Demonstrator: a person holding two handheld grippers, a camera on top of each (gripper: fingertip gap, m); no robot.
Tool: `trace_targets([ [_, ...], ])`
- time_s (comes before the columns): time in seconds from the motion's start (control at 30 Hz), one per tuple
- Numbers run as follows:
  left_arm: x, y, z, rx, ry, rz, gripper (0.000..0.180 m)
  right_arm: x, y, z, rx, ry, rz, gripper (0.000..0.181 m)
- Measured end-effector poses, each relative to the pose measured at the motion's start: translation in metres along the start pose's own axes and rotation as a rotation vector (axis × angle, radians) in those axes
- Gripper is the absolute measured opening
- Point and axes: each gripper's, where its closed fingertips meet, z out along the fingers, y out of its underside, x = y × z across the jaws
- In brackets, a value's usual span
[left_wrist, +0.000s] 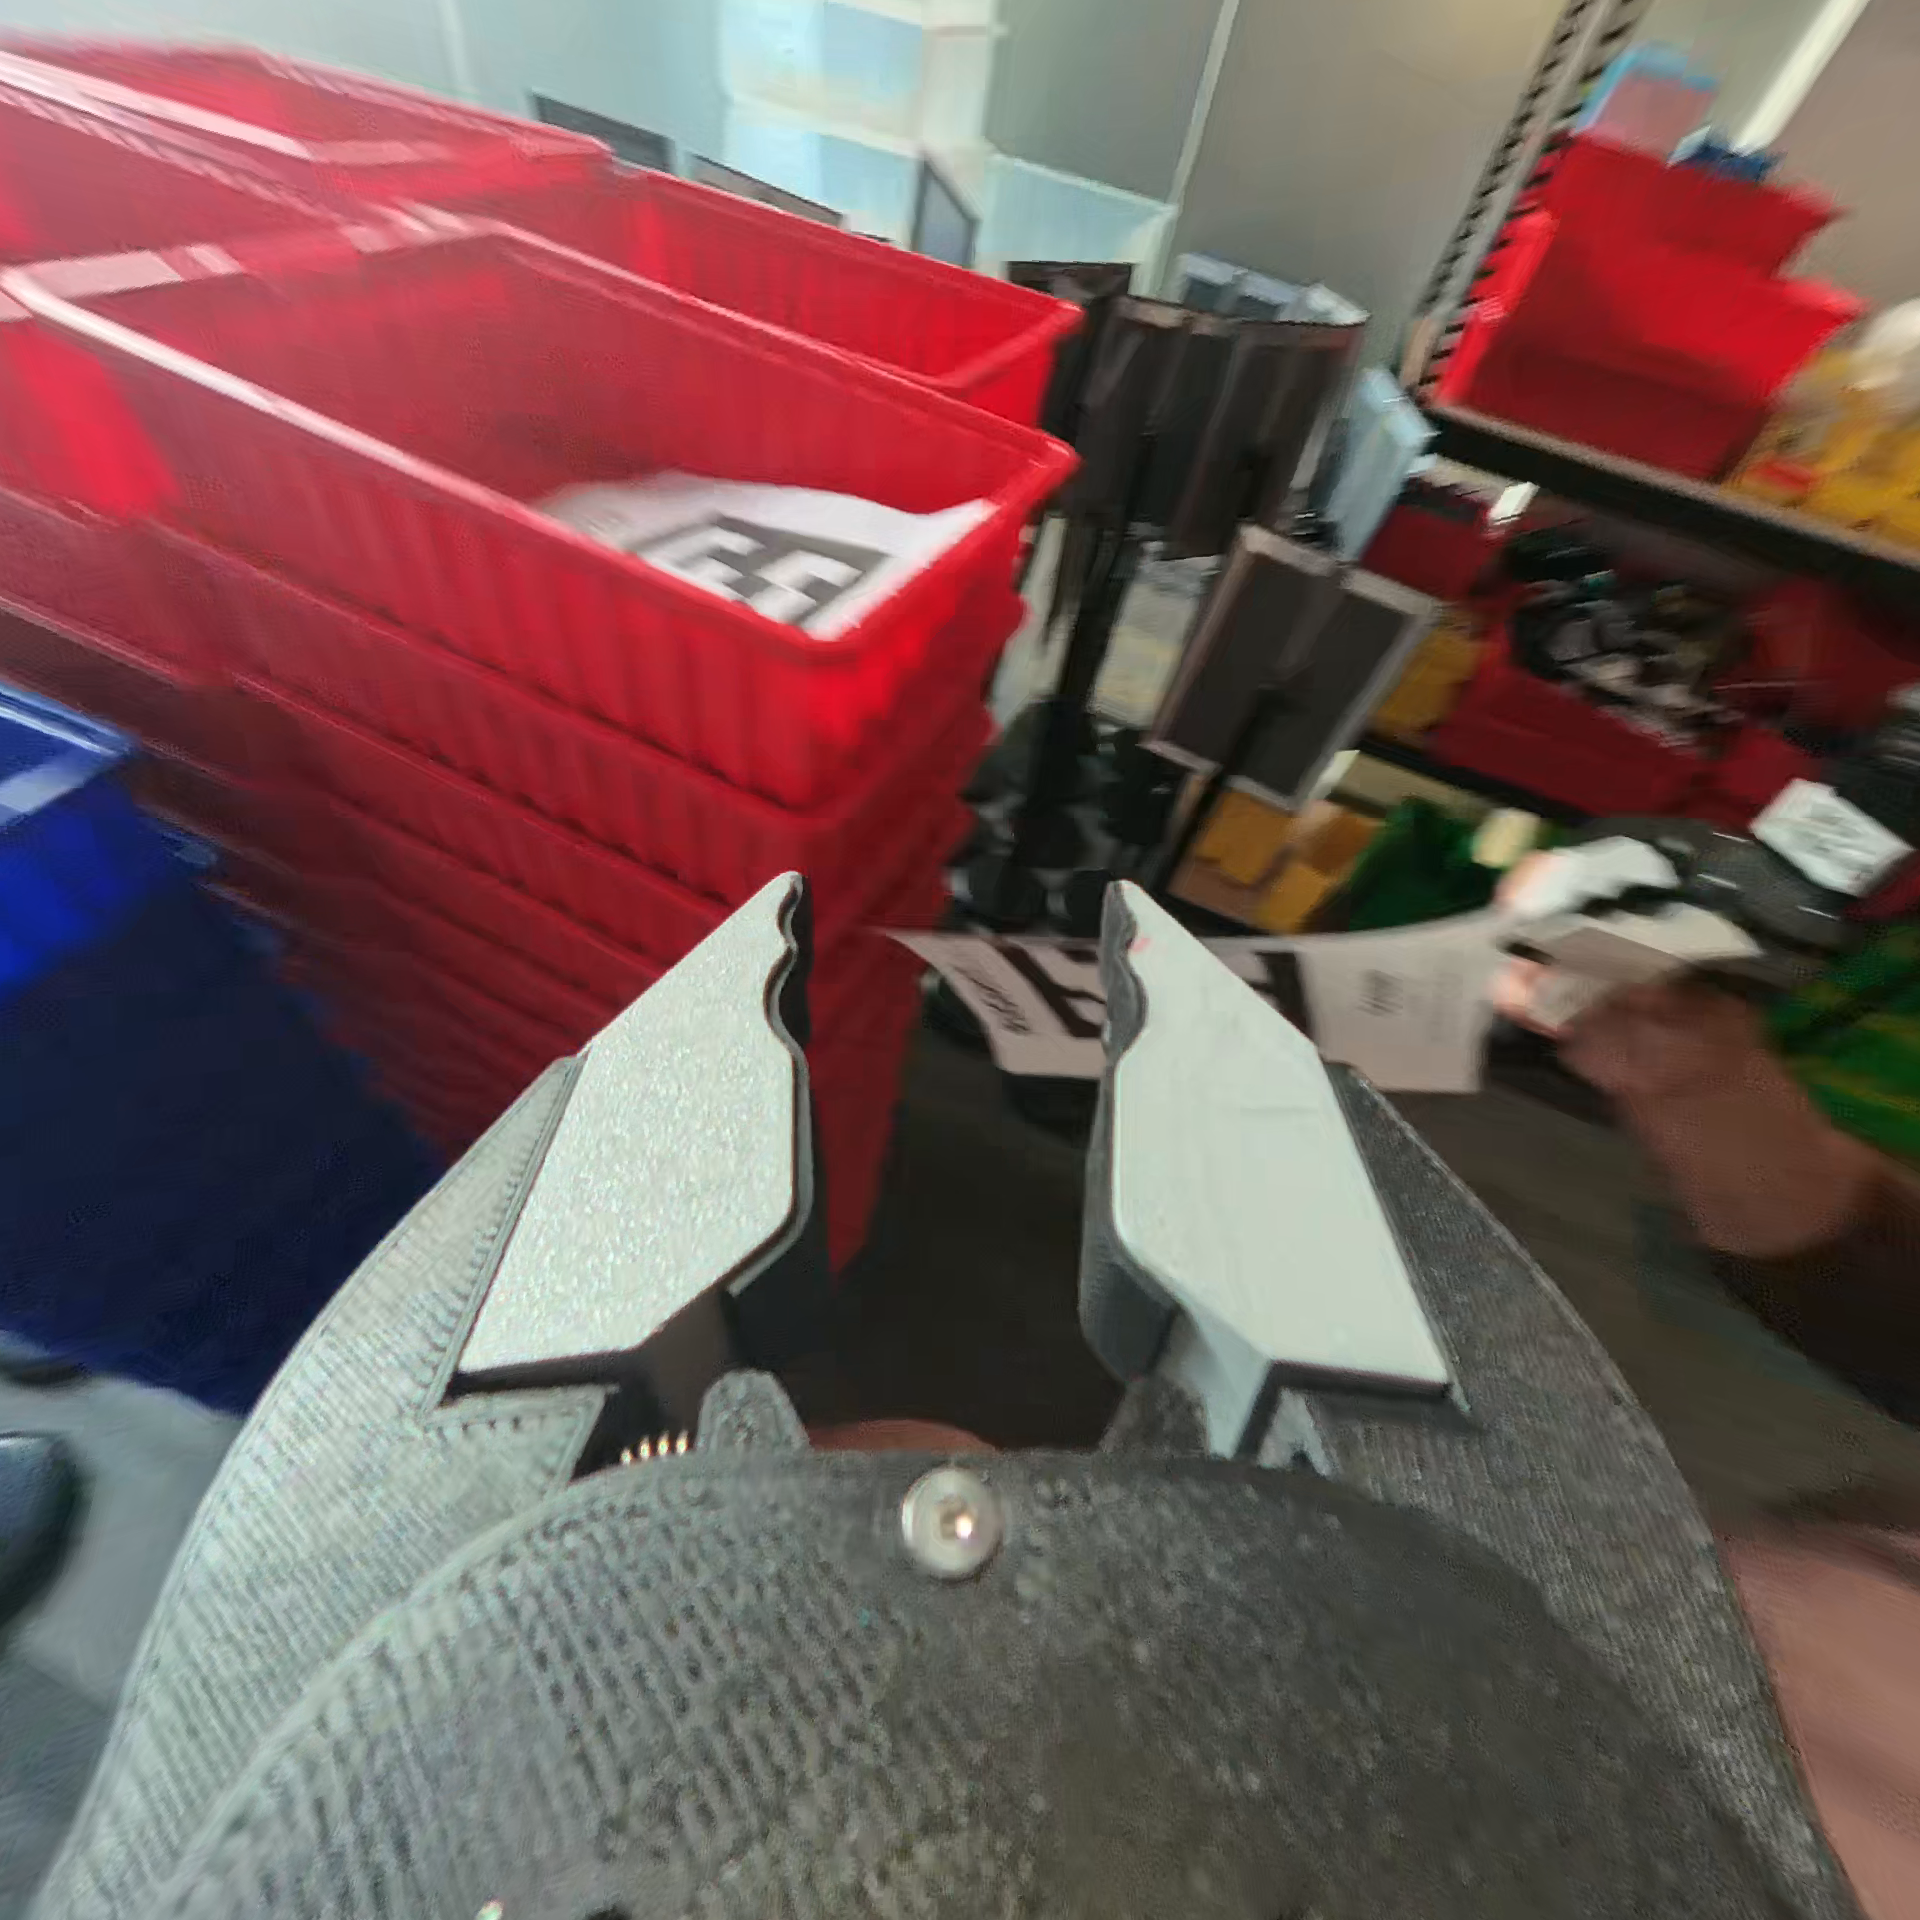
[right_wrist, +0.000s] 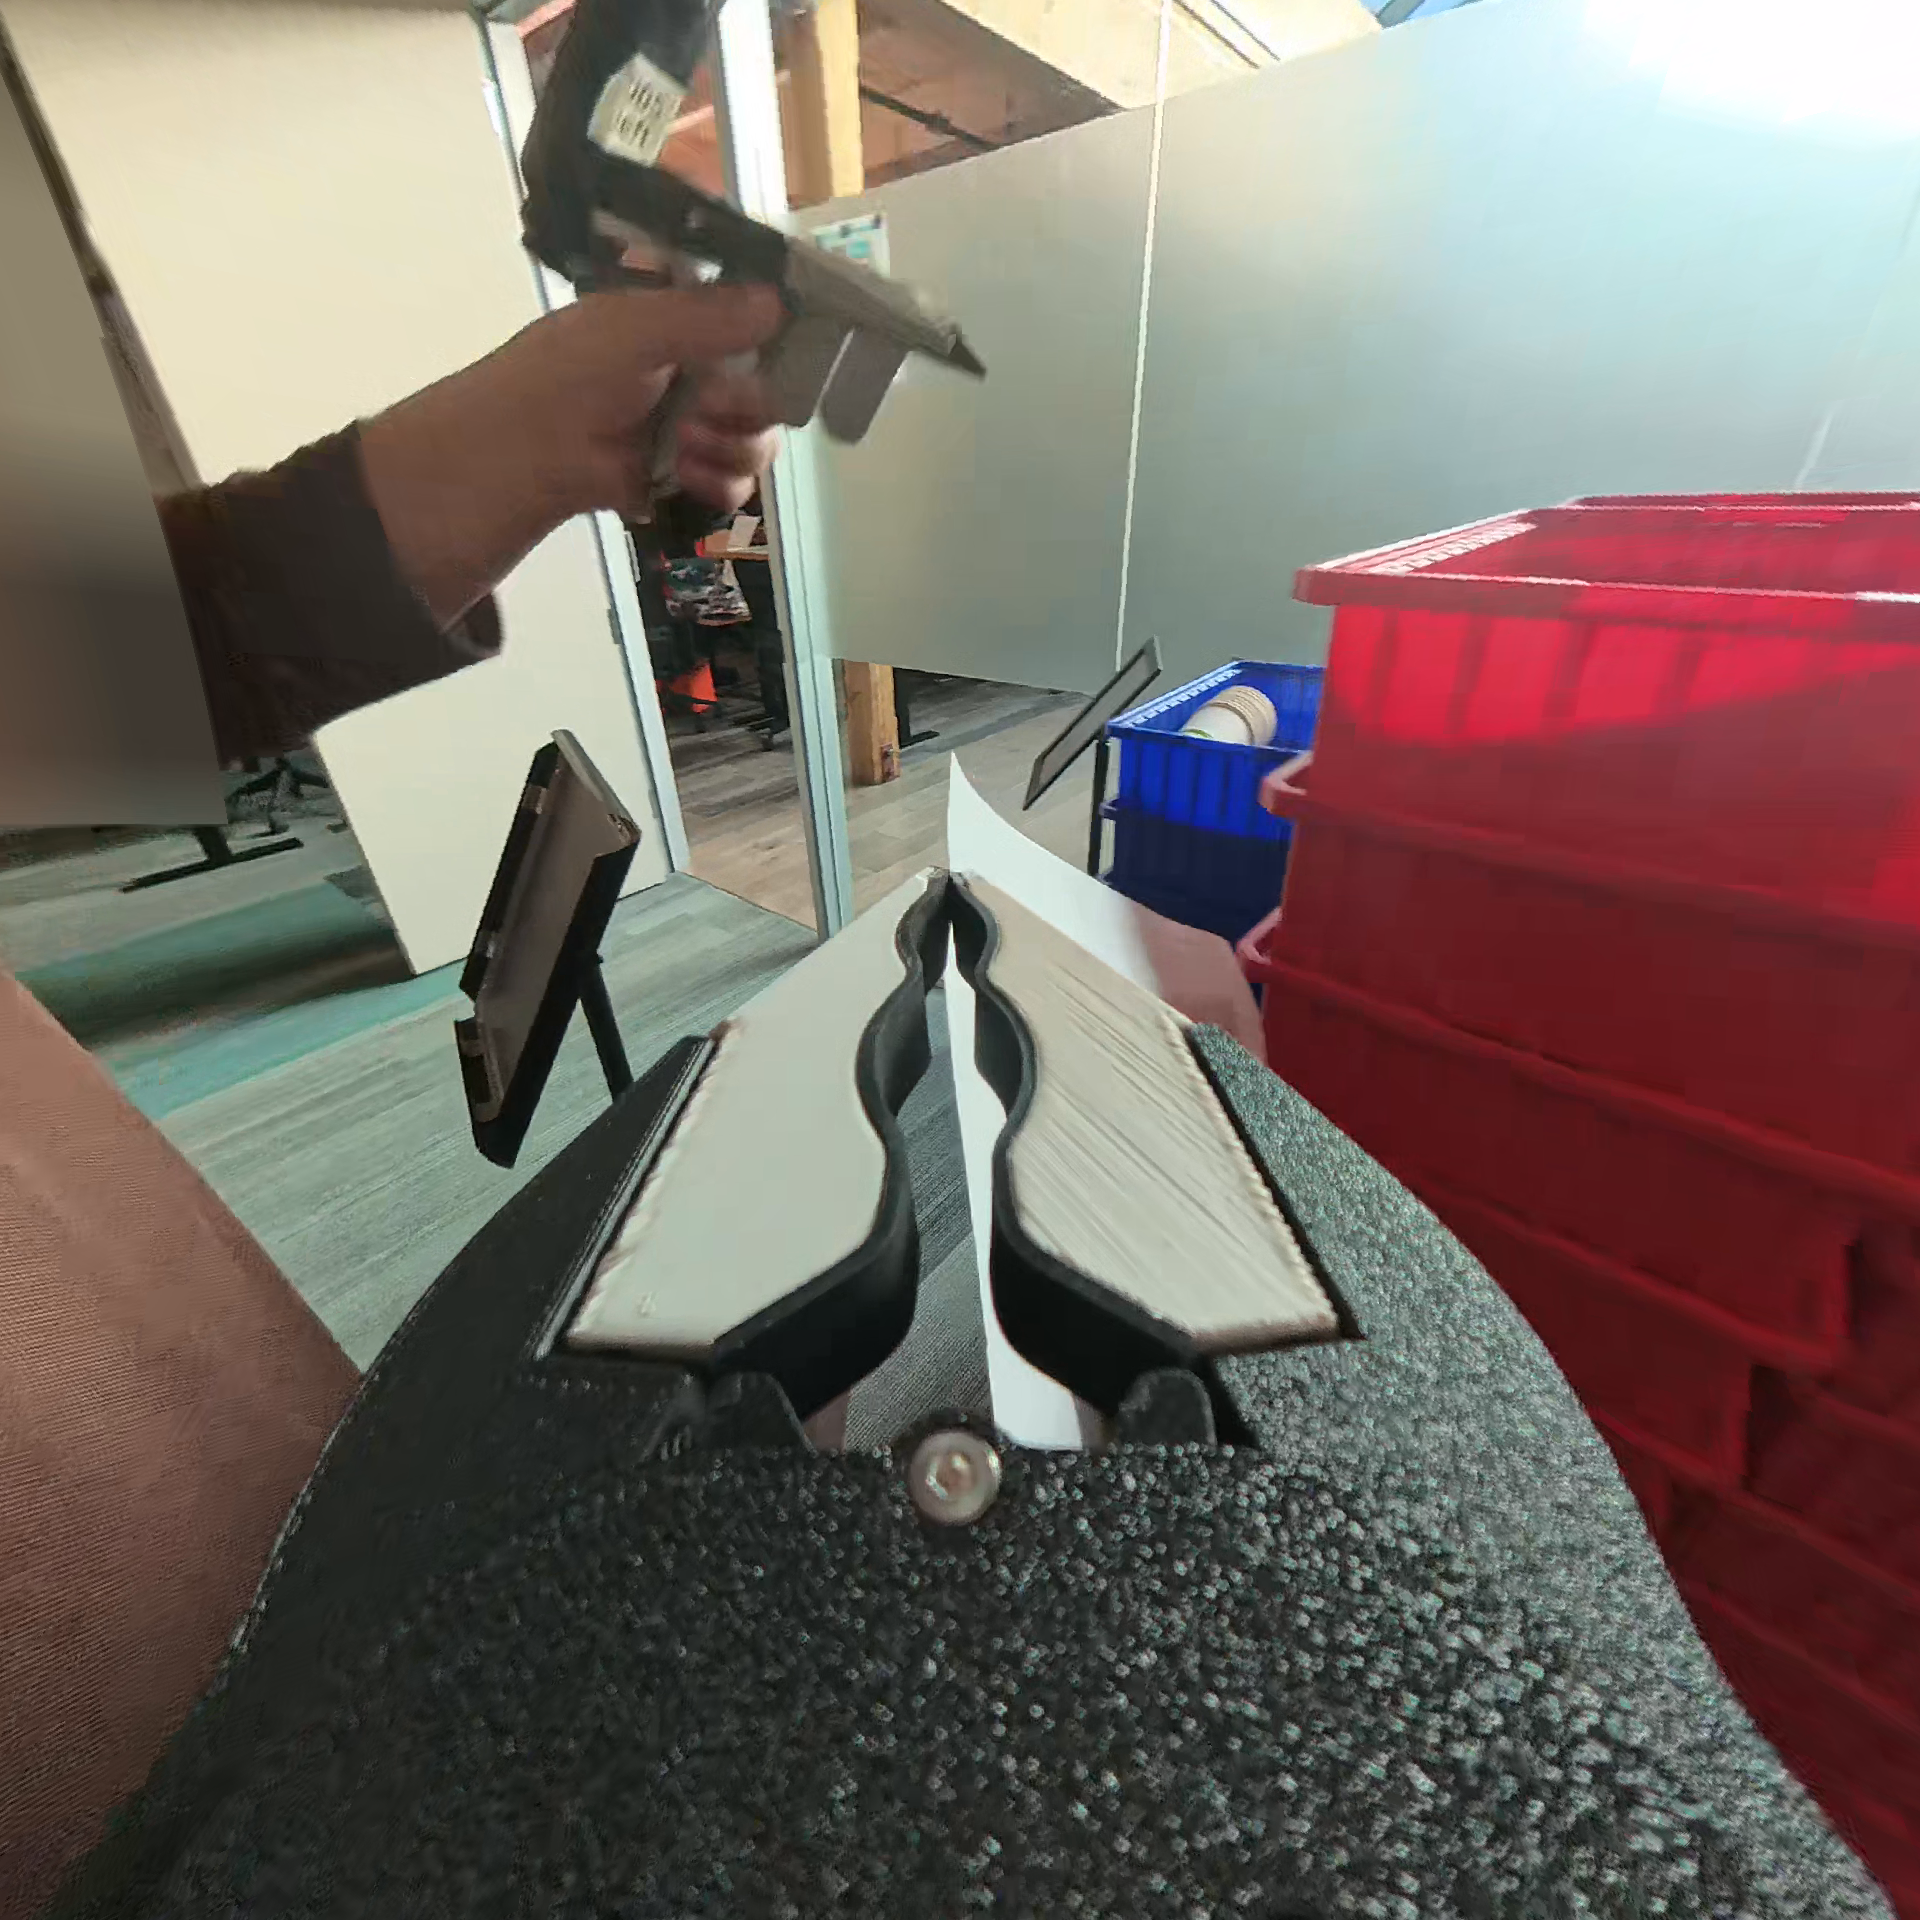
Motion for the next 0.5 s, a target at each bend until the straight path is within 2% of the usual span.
trace_targets([
  [0.17, 0.142, 0.197, -0.059, 0.090, 0.361, -0.423, 0.054, -0.092, -0.041, 0.069, 0.065, -0.193, -0.025, 0.000],
  [0.27, 0.185, 0.283, -0.089, 0.084, 0.638, -0.677, 0.064, -0.179, -0.066, 0.107, 0.106, -0.316, -0.058, 0.000],
  [0.37, 0.219, 0.320, -0.156, 0.193, 0.976, -0.801, 0.065, -0.282, -0.085, 0.135, 0.164, -0.438, -0.079, 0.000],
  [0.43, 0.227, 0.335, -0.197, 0.270, 1.080, -0.850, 0.084, -0.344, -0.097, 0.149, 0.219, -0.500, -0.085, 0.000],
  [0.5, 0.224, 0.340, -0.228, 0.358, 1.130, -0.912, 0.089, -0.393, -0.104, 0.162, 0.231, -0.557, -0.087, 0.000],
])
